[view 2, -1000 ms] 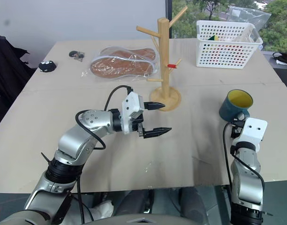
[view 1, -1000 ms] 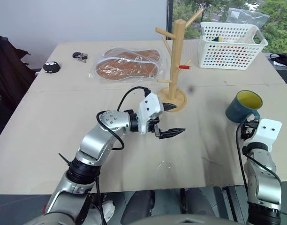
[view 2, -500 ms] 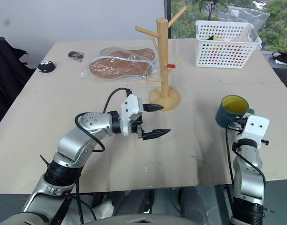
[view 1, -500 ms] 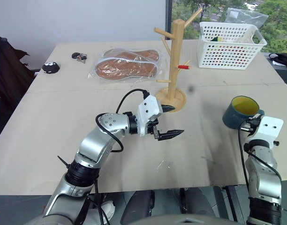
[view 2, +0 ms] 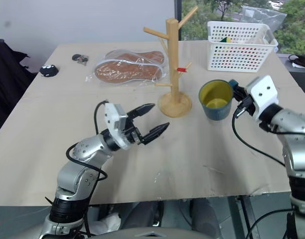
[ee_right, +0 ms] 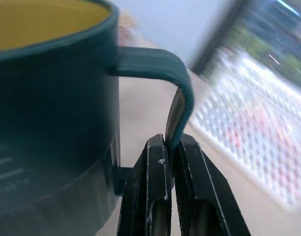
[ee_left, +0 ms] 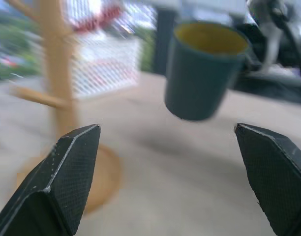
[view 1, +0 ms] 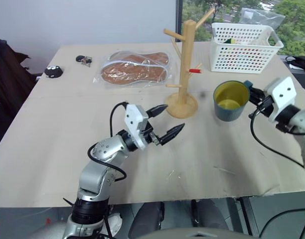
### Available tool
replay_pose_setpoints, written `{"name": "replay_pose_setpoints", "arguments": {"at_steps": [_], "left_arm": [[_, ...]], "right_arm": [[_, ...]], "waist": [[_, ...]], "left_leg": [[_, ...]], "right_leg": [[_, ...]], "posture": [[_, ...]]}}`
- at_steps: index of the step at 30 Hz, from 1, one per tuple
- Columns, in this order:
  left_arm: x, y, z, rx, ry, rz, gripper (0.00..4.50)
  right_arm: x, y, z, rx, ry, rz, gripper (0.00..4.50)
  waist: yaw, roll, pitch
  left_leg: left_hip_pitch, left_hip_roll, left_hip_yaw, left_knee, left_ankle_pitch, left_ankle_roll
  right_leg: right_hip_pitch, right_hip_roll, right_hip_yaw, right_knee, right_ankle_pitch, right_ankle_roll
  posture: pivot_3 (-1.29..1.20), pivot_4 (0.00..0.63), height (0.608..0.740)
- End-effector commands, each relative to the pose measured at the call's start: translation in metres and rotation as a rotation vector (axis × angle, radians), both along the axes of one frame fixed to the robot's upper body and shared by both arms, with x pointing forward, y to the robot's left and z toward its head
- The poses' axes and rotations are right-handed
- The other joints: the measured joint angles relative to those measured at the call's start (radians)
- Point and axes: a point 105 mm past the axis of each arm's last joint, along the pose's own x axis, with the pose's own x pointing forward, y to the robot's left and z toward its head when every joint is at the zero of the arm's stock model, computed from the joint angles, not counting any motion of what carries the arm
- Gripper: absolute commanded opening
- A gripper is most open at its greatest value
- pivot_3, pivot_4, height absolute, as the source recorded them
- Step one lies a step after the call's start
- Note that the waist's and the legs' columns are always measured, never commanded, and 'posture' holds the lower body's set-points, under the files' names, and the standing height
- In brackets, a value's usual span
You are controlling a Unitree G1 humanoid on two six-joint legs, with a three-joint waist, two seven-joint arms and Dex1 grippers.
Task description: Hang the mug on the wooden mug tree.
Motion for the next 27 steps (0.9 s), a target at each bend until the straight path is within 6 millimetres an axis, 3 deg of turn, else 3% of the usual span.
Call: {"name": "replay_pose_setpoints", "arguments": {"at_steps": [1,6,13,20,27], "left_arm": [[-0.013,0.011,0.021,-0.061,-0.107,0.031,4.5],[-0.013,0.017,0.029,-0.121,-0.14,0.053,4.5],[-0.012,0.017,0.034,-0.183,-0.153,0.051,4.5],[-0.012,0.014,0.036,-0.248,-0.144,0.031,4.5],[-0.012,0.012,0.039,-0.272,-0.152,0.004,4.5]], "right_arm": [[0.003,0.028,0.017,-0.117,0.029,0.136,0.05],[0.013,0.05,0.039,-0.185,0.054,0.164,0.05],[0.013,0.058,0.052,-0.249,0.055,0.164,0.05],[0.016,0.067,0.069,-0.289,0.012,0.151,0.05],[0.021,0.074,0.073,-0.325,-0.006,0.163,0.05]], "waist": [[0.001,0.0,0.0],[0.013,-0.001,0.0],[0.024,-0.001,0.0],[0.024,-0.001,0.0],[0.024,-0.001,0.0]], "left_leg": [[0.0,0.0,0.0,0.0,0.001,-0.001],[-0.003,-0.001,-0.002,0.001,0.002,-0.003],[-0.014,-0.003,-0.002,0.002,0.002,-0.003],[-0.014,-0.003,-0.002,0.002,0.002,-0.003],[-0.014,-0.004,-0.002,0.002,0.002,-0.003]], "right_leg": [[0.0,0.0,0.0,0.0,0.0,0.0],[-0.001,-0.002,-0.002,-0.001,0.0,0.0],[-0.011,-0.005,-0.003,0.0,0.001,0.0],[-0.012,-0.005,-0.003,0.0,0.001,0.0],[-0.012,-0.005,-0.004,0.0,0.001,0.0]], "posture": [[0.0,0.15,0.74],[0.0,0.15,0.74],[0.0,0.15,0.74],[0.0,0.15,0.74],[0.0,0.15,0.74]]}}
